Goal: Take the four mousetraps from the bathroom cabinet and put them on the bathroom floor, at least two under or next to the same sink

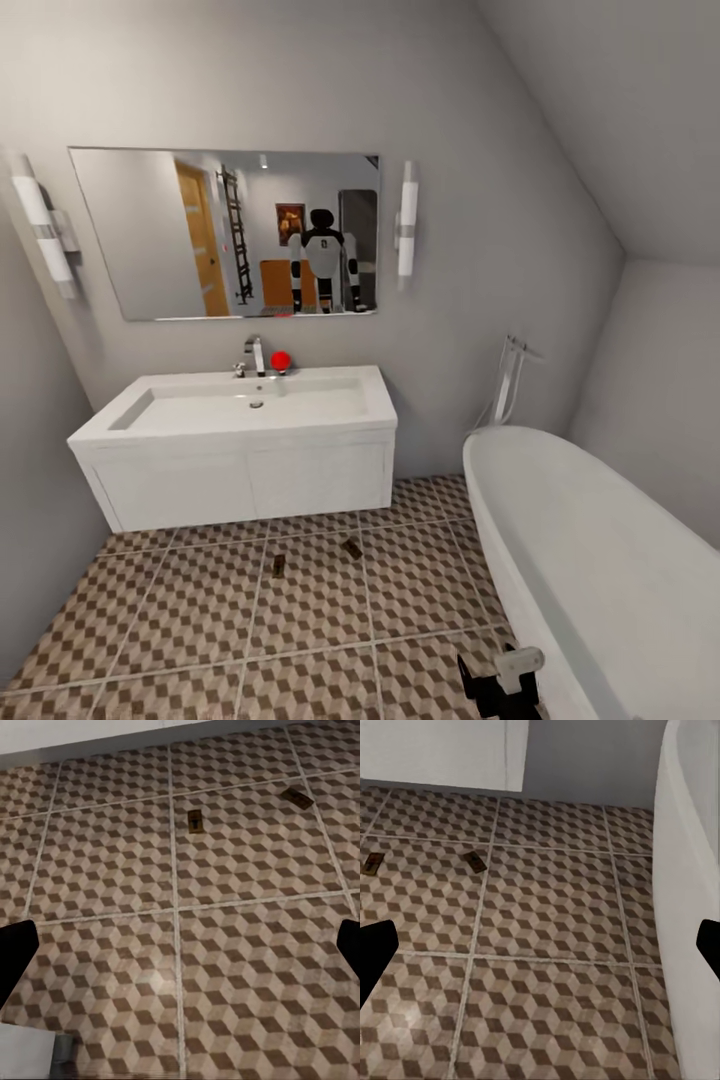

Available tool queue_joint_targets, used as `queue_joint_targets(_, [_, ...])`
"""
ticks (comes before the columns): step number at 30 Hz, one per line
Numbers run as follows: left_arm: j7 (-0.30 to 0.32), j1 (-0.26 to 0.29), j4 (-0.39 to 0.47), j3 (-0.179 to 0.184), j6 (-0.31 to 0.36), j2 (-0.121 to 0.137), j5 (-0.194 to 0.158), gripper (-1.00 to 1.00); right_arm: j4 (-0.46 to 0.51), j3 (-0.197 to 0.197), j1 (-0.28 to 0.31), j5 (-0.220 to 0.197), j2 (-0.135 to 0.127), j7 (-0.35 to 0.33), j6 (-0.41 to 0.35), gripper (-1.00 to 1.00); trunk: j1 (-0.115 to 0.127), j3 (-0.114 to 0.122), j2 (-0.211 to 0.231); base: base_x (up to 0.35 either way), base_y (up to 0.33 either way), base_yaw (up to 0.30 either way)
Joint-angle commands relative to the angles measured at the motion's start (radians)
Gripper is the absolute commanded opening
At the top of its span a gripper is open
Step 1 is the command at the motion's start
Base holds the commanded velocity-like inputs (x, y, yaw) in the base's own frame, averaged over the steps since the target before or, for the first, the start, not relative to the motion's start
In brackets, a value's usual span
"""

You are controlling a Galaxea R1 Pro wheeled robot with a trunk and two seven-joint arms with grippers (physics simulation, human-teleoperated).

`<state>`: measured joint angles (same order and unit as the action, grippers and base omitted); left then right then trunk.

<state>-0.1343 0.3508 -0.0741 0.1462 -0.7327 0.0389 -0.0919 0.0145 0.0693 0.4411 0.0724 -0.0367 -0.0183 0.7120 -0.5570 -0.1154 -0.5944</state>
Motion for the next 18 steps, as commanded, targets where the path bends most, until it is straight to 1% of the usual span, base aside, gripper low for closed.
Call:
queue_joint_targets(1, [0.0, 0.002, -0.004, 0.009, -0.005, -0.001, -0.009, 1.0, 0.0, 0.006, 0.001, -0.002, 0.0, 0.002, 0.003, 1.0, 0.0, -0.002, -0.002, 0.0, 0.0, 0.263])
queue_joint_targets(11, [0.0, 0.002, -0.005, 0.009, -0.001, 0.0, -0.009, 1.0, 0.0, 0.006, 0.001, -0.002, 0.0, 0.008, 0.003, 1.0, 0.0, -0.009, -0.002, 0.0, 0.0, 0.24])
queue_joint_targets(18, [0.0, 0.002, -0.005, 0.009, 0.0, -0.001, -0.009, 1.0, 0.0, 0.006, 0.001, -0.002, 0.0, 0.008, 0.004, 1.0, 0.0, -0.015, -0.002, 0.0, 0.0, 0.203])
